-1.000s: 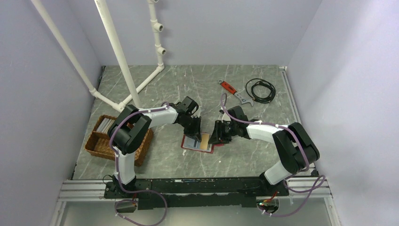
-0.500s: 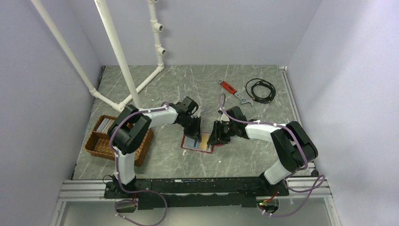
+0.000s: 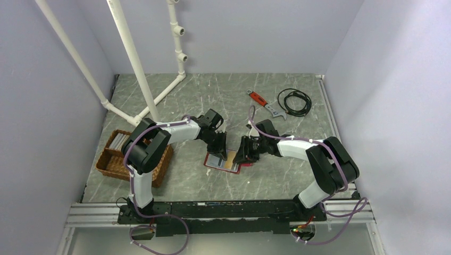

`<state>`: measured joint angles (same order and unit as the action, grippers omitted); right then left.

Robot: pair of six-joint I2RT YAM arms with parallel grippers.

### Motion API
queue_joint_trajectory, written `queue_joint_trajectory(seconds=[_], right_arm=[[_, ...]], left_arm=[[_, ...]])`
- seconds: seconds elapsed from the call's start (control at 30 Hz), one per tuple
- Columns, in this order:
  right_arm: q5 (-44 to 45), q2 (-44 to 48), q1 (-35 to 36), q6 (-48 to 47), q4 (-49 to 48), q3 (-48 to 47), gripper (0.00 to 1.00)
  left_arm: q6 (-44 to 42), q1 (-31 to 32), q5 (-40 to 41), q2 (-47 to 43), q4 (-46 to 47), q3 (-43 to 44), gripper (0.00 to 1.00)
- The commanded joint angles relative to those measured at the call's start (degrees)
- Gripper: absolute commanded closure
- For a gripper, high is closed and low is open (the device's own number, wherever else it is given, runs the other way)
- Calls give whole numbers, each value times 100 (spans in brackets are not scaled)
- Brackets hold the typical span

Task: Put the credit cards into the card holder
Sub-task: Turn over the card slot in the card holder.

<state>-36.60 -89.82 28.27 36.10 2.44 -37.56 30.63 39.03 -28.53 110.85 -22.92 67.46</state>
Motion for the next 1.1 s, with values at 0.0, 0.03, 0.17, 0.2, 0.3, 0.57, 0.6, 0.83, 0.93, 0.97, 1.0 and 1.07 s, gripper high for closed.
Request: queue_joint_trajectory(seconds=[0.0, 0.03, 0.17, 0.2, 0.3, 0.57, 0.6, 0.83, 0.93, 0.97, 1.0, 1.07], right_arm=[[-452, -47, 64, 215, -859, -199, 68], [-494, -67, 60, 266, -930, -179, 68], [-550, -38, 56, 386, -1100, -158, 69], [-552, -36, 56, 370, -1082, -184, 69], [-578, -148, 56, 354, -1103, -244, 69], [-615, -357, 56, 298, -1184, -320, 68], [-613, -372, 56, 282, -1184, -328, 67], [-682, -429, 87, 159, -1127, -487, 64], [-570, -483, 226, 11, -924, -777, 60], [-553, -529, 285, 4, -910, -896, 58], [-518, -581, 369, 21, -922, -991, 57], [-480, -827, 512, 106, -1026, -1248, 52]], left_arm=[[-80, 66, -32, -77, -55, -134, 92], [-69, 65, -66, -105, -36, -133, 92], [-54, 65, -52, -214, -80, -81, 92], [-49, 69, -35, -239, -95, -80, 92], [-57, 68, 4, -302, -174, -39, 91], [-23, -68, 174, -733, -529, -26, 78], [-34, -101, 187, -813, -601, -8, 76], [-70, -350, 328, -1532, -1075, 24, 66], [-101, -480, 461, -1880, -1354, -4, 64], [-109, -526, 501, -1997, -1420, -15, 63], [-110, -566, 553, -2103, -1499, -22, 63], [-118, -621, 649, -2294, -1650, -9, 62]])
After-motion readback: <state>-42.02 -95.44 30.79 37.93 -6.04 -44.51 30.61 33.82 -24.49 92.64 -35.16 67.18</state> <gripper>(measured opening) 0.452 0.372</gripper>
